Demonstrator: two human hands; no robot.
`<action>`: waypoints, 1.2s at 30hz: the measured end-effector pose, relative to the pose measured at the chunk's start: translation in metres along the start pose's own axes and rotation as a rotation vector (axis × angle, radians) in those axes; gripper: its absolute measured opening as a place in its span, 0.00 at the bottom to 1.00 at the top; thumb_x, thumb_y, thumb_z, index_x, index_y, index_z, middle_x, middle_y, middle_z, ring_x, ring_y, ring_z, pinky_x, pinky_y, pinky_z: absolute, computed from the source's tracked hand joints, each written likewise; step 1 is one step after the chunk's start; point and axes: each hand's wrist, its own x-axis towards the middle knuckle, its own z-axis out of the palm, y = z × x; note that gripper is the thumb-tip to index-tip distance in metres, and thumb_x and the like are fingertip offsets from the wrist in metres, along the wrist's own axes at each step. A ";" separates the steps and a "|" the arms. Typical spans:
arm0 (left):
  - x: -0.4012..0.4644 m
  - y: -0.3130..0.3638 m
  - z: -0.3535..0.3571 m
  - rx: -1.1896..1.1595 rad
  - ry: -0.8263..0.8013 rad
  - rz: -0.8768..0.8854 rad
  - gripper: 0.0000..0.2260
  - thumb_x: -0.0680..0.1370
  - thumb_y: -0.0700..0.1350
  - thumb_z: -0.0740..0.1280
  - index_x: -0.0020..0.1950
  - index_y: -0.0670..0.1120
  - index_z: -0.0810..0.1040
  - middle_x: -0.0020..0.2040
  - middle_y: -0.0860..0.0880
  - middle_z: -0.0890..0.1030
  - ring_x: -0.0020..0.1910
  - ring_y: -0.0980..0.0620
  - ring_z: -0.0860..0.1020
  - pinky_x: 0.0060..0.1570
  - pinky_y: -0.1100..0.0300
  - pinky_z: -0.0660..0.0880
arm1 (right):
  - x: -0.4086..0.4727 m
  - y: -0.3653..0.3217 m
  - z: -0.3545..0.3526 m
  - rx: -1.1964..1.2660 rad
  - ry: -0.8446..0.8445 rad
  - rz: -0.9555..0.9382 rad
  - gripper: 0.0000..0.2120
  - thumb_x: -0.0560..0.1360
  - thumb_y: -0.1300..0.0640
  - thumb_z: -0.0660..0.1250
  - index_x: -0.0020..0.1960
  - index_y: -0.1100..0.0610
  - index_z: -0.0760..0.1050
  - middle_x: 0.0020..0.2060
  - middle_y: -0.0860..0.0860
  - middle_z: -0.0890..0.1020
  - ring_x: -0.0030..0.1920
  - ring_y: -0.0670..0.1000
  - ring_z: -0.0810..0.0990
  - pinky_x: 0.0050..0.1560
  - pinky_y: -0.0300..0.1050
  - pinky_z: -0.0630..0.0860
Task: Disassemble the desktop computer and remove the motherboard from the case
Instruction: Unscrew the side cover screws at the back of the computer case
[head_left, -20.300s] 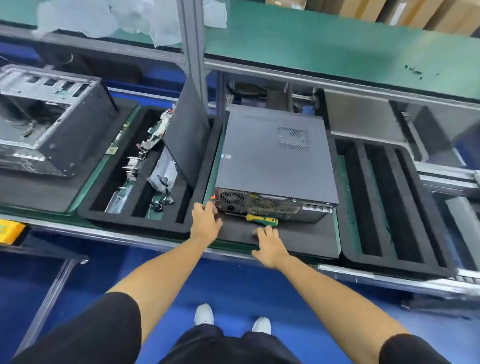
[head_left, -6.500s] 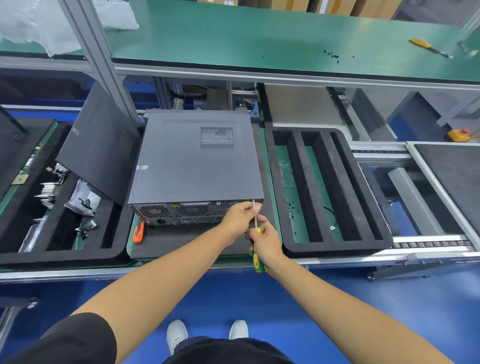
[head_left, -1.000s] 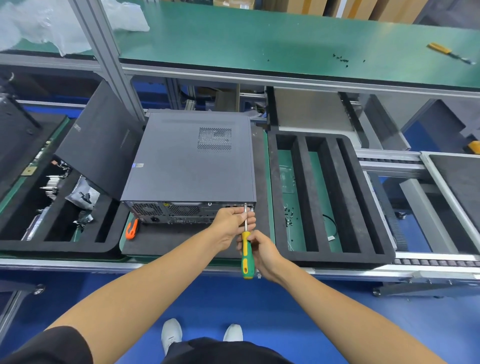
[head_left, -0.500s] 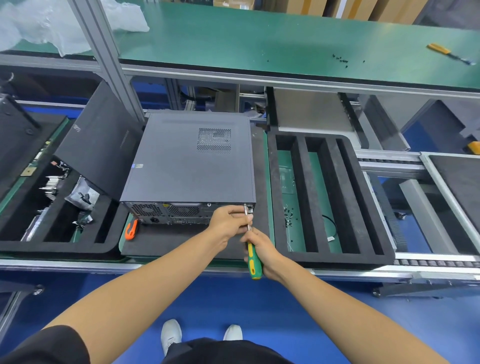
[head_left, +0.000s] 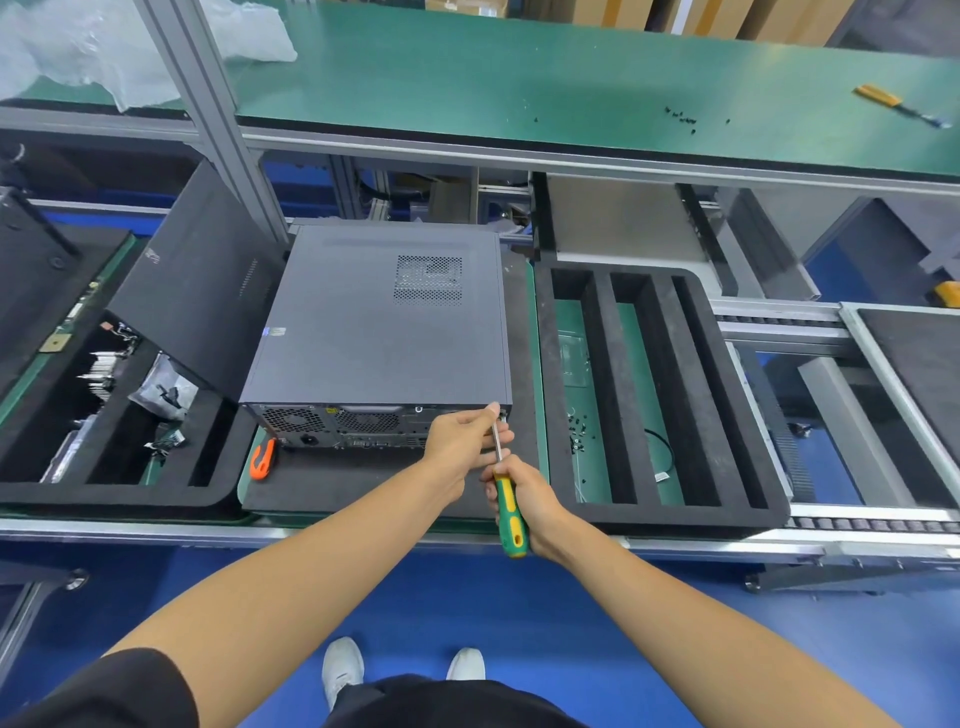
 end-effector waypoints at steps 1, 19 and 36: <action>0.000 -0.001 0.002 -0.017 0.030 -0.003 0.09 0.79 0.47 0.72 0.53 0.42 0.82 0.43 0.47 0.87 0.44 0.50 0.87 0.42 0.53 0.84 | 0.001 0.001 0.000 -0.005 0.003 -0.004 0.07 0.78 0.57 0.62 0.47 0.59 0.76 0.31 0.51 0.78 0.30 0.46 0.74 0.33 0.39 0.74; -0.003 -0.019 -0.036 -0.180 0.115 0.079 0.05 0.80 0.43 0.70 0.50 0.41 0.81 0.44 0.42 0.86 0.45 0.47 0.87 0.37 0.57 0.82 | 0.007 0.009 0.012 -0.242 -0.106 -0.140 0.05 0.72 0.57 0.67 0.38 0.57 0.76 0.31 0.53 0.77 0.31 0.48 0.75 0.34 0.38 0.73; 0.020 -0.027 -0.172 0.049 0.289 0.094 0.04 0.78 0.47 0.73 0.51 0.48 0.84 0.47 0.49 0.86 0.47 0.52 0.85 0.40 0.61 0.80 | 0.055 0.016 0.082 -0.764 -0.167 -0.149 0.09 0.78 0.61 0.64 0.42 0.64 0.79 0.36 0.56 0.81 0.33 0.48 0.76 0.44 0.46 0.74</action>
